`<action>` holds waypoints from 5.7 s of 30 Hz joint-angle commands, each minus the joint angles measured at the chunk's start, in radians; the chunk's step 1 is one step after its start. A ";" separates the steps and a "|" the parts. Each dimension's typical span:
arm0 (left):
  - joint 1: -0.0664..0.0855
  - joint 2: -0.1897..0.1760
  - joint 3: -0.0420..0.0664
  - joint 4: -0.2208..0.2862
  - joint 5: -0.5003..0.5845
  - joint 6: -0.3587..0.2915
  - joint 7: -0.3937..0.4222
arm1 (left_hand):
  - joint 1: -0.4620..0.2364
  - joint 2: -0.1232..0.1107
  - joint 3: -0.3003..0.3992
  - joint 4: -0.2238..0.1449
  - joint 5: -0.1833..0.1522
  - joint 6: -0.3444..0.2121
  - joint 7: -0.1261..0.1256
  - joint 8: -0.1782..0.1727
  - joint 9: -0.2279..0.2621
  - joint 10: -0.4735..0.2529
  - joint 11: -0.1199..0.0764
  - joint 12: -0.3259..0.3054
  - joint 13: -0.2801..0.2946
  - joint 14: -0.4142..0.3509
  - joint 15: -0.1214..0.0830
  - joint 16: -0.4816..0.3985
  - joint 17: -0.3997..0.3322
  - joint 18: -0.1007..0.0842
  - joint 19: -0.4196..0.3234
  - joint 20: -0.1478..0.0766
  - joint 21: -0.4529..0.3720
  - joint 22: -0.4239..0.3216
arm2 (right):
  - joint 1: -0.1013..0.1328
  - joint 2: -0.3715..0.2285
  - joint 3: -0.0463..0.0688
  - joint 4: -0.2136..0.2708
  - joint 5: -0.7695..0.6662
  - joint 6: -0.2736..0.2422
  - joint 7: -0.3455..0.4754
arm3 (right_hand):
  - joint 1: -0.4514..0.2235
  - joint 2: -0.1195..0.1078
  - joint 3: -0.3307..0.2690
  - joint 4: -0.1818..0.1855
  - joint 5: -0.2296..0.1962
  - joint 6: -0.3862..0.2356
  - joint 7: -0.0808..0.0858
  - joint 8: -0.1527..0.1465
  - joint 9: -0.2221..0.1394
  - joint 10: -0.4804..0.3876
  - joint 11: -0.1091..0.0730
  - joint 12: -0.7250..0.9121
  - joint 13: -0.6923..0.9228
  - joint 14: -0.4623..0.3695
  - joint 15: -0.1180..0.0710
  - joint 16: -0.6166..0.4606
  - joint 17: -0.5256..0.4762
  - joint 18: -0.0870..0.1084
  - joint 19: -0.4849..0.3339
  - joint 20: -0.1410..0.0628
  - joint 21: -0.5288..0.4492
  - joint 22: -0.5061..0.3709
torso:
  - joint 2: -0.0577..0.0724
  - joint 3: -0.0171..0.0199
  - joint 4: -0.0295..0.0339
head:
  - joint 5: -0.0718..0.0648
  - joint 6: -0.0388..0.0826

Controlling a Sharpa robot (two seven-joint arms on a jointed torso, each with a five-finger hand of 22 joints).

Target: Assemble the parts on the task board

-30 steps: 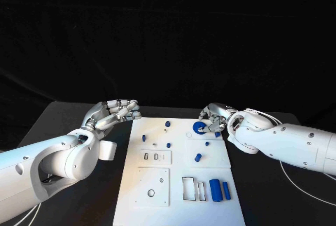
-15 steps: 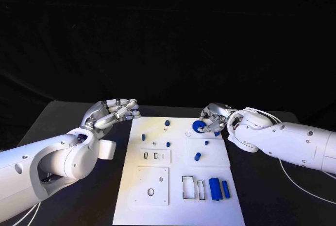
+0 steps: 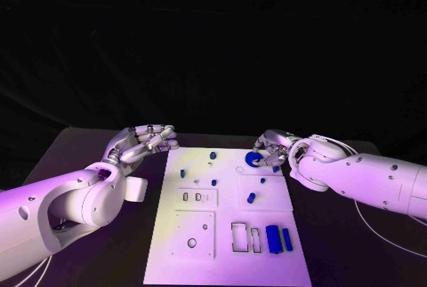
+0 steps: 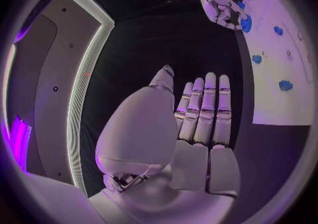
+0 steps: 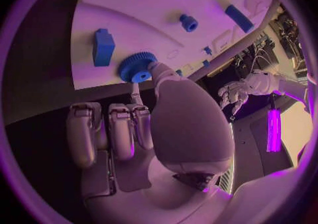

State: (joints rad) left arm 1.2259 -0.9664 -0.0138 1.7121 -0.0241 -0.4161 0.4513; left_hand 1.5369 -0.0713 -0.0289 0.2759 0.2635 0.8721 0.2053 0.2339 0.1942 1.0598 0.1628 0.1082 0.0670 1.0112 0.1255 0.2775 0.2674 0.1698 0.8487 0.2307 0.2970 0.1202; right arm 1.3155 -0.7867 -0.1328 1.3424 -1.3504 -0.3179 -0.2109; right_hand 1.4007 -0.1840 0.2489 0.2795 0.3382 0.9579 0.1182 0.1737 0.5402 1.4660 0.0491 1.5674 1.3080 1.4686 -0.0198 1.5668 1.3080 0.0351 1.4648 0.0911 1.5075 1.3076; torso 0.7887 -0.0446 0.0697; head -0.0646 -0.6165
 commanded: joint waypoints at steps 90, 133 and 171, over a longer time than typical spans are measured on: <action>0.001 0.009 0.001 -0.006 0.002 0.020 0.000 | -0.001 0.006 -0.010 -0.001 -0.005 -0.003 0.000 -0.003 0.002 -0.007 0.004 -0.013 0.001 -0.009 0.002 -0.007 0.006 0.011 0.002 0.006 -0.008 -0.003 | -0.047 0.254 -0.013 0.026 -0.432 -0.129 -0.130 | -0.089 -0.077 0.069 0.006 -0.206 -0.033 0.018 -0.054 -0.030 0.103 0.009 0.001 0.260 0.102 -0.001 0.004 0.263 -0.018 0.063 -0.004 0.016 0.214 | 0.000 -0.0004 0.0010 | 0.011 -0.017; 0.001 0.000 0.001 -0.010 0.002 0.016 0.002 | -0.001 0.006 -0.013 -0.002 -0.005 -0.004 0.001 -0.004 0.003 -0.008 0.005 -0.016 0.002 -0.009 0.002 -0.008 0.009 0.011 0.002 0.007 -0.009 -0.005 | -0.043 0.106 -0.009 0.137 -0.337 -0.221 -0.111 | -0.226 -0.035 0.041 0.007 -0.113 -0.007 0.012 -0.041 -0.042 0.105 0.004 0.003 0.263 0.102 -0.002 0.004 0.263 -0.021 0.073 -0.002 0.025 0.226 | -0.001 0.0005 -0.0022 | 0.011 -0.017; 0.000 0.006 -0.001 -0.038 0.002 0.025 0.002 | -0.001 0.006 -0.015 -0.003 -0.005 -0.004 0.001 -0.004 0.004 -0.008 0.005 -0.018 0.002 -0.010 0.002 -0.009 0.011 0.011 0.002 0.007 -0.009 -0.006 | -0.038 -0.207 -0.011 0.082 0.217 -0.019 0.231 | -0.006 -0.061 0.022 -0.087 -0.112 -0.074 0.034 -0.054 -0.102 0.091 0.022 -0.012 0.246 0.102 0.022 0.004 0.263 -0.013 0.051 0.018 -0.005 0.206 | 0.002 0.0265 -0.0163 | -0.006 -0.008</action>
State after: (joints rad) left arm 1.2252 -0.9622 -0.0151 1.6731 -0.0233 -0.4094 0.4453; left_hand 1.5369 -0.0713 -0.0385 0.2718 0.2635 0.8722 0.2053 0.2339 0.1969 1.0564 0.1663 0.0949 0.0678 1.0077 0.1290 0.2737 0.2768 0.1698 0.8487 0.2307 0.2926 0.1155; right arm 1.2785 -0.9931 -0.1438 1.4249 -1.1523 -0.3664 -0.0032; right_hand 1.3939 -0.2566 0.2746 0.1930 0.2226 0.8764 0.1491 0.1162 0.4379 1.4664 0.0644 1.5526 1.3074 1.4666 -0.0071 1.5667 1.3078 0.0220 1.4662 0.1041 1.4986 1.3075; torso 0.7900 -0.0186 0.0534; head -0.0711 -0.6230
